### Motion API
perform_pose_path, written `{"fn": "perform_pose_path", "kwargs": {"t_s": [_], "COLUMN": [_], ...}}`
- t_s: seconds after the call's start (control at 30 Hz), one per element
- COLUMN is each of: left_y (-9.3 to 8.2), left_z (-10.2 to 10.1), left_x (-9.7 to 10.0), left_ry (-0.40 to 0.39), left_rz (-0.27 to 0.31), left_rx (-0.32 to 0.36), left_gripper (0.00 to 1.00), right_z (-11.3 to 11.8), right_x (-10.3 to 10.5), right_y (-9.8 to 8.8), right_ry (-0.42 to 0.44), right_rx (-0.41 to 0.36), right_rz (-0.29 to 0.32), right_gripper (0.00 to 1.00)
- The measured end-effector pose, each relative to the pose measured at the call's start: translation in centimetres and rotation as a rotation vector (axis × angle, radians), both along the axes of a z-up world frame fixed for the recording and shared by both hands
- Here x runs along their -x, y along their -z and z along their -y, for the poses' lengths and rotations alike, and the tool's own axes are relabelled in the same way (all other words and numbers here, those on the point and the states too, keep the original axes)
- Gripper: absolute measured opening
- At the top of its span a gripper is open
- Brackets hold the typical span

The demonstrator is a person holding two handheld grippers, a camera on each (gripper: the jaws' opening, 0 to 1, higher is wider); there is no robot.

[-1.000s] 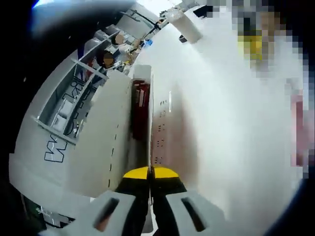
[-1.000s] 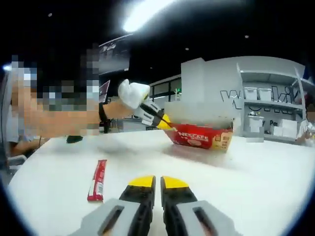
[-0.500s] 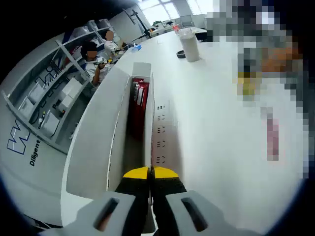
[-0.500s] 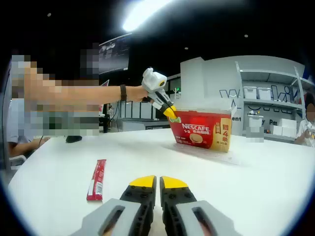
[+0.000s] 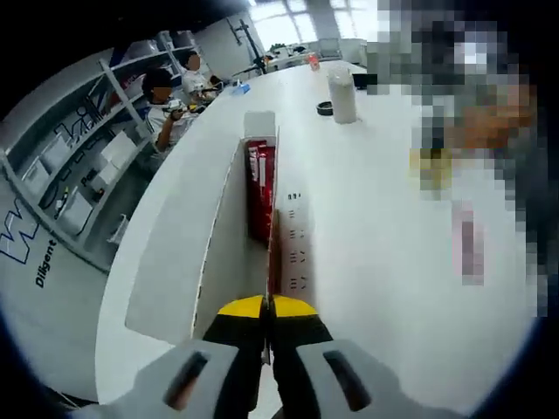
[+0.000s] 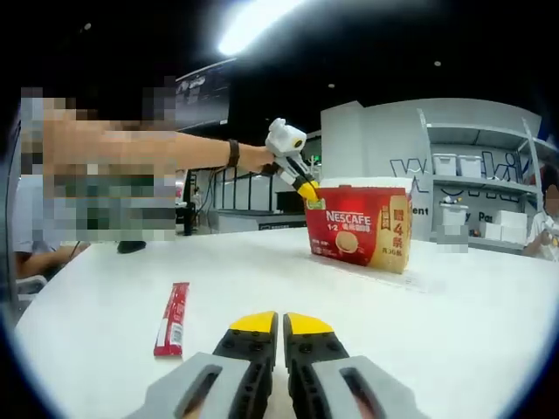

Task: Tear open the coffee pouch, take out the coffee, and pour the coffee from the pouch into the cup

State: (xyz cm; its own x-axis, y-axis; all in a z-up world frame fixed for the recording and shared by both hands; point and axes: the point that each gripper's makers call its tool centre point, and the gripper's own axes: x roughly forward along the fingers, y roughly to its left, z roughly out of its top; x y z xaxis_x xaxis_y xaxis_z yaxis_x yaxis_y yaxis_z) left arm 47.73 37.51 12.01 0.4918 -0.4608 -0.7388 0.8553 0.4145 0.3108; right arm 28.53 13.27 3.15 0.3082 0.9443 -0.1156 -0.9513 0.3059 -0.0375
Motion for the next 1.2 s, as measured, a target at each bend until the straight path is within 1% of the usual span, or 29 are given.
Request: {"fn": "perform_pose_path", "kwargs": {"t_s": [0.17,0.3,0.4,0.43,0.53,0.57,0.6,0.63,0.7,0.73,0.77,0.8,0.9,0.93,0.97,1.03,1.07,1.1,1.13,1.17,1.2], "left_y": [-0.2,-0.4,-0.5,-0.5,-0.1,-0.2,-0.2,-0.6,-1.5,-2.2,-2.7,-3.0,-4.3,-5.0,-5.8,-7.0,-7.4,-7.8,-8.0,-8.1,-8.0], "left_z": [-0.3,-0.5,-0.5,-0.5,-0.7,-0.6,-0.6,-0.6,-0.2,0.0,0.1,0.2,0.0,-0.1,0.1,0.4,0.4,0.2,0.3,0.5,0.6], "left_x": [-0.8,-1.5,-1.8,-1.8,-1.8,-1.8,-1.8,-1.8,-1.9,-1.9,-1.8,-1.6,-0.5,-0.1,0.5,2.0,2.8,3.7,4.3,5.4,6.1], "left_ry": [-0.019,-0.042,-0.066,-0.077,-0.119,-0.128,-0.133,-0.146,-0.16,-0.169,-0.174,-0.174,-0.174,-0.18,-0.181,-0.18,-0.181,-0.185,-0.185,-0.181,-0.184], "left_rz": [-0.016,0.01,0.014,0.012,-0.014,-0.012,-0.01,-0.001,0.021,0.033,0.033,0.039,0.096,0.119,0.15,0.189,0.209,0.244,0.261,0.278,0.282], "left_rx": [0.015,0.027,0.047,0.052,0.055,0.063,0.064,0.074,0.126,0.164,0.192,0.211,0.251,0.283,0.316,0.393,0.412,0.42,0.43,0.448,0.45], "left_gripper": [0.05,0.07,0.08,0.1,0.24,0.27,0.27,0.27,0.28,0.28,0.28,0.29,0.31,0.32,0.32,0.35,0.37,0.37,0.37,0.37,0.37], "right_z": [0.1,0.1,0.2,0.2,0.2,0.2,0.3,0.3,0.3,0.3,0.3,0.3,0.3,0.3,0.2,0.2,0.2,0.2,0.2,0.2,0.1], "right_x": [-0.1,-0.2,-0.3,-0.3,-0.3,-0.3,-0.3,-0.4,-0.4,-0.3,-0.3,-0.3,-0.3,-0.2,-0.2,-0.2,-0.1,-0.1,0.0,0.0,0.1], "right_y": [-0.1,0.0,0.1,0.1,0.1,0.1,0.1,0.0,0.0,0.0,0.0,-0.1,-0.2,-0.1,-0.1,-0.1,-0.2,-0.2,-0.2,-0.2,-0.2], "right_ry": [0.007,0.01,0.012,0.011,0.012,0.013,0.013,0.014,0.013,0.012,0.012,0.011,0.009,0.007,0.006,0.004,0.004,0.003,-0.001,-0.002,-0.002], "right_rx": [-0.002,0.004,0.004,0.005,0.008,0.007,0.005,0.004,0.003,0.003,0.002,0.0,-0.004,-0.004,-0.004,-0.004,-0.007,-0.008,-0.009,-0.008,-0.008], "right_rz": [0.005,0.009,0.011,0.011,0.012,0.014,0.013,0.014,0.014,0.015,0.017,0.018,0.02,0.02,0.021,0.02,0.02,0.02,0.02,0.022,0.023], "right_gripper": [0.05,0.05,0.05,0.05,0.05,0.05,0.05,0.05,0.05,0.05,0.05,0.05,0.05,0.05,0.05,0.05,0.05,0.05,0.05,0.05,0.05]}}
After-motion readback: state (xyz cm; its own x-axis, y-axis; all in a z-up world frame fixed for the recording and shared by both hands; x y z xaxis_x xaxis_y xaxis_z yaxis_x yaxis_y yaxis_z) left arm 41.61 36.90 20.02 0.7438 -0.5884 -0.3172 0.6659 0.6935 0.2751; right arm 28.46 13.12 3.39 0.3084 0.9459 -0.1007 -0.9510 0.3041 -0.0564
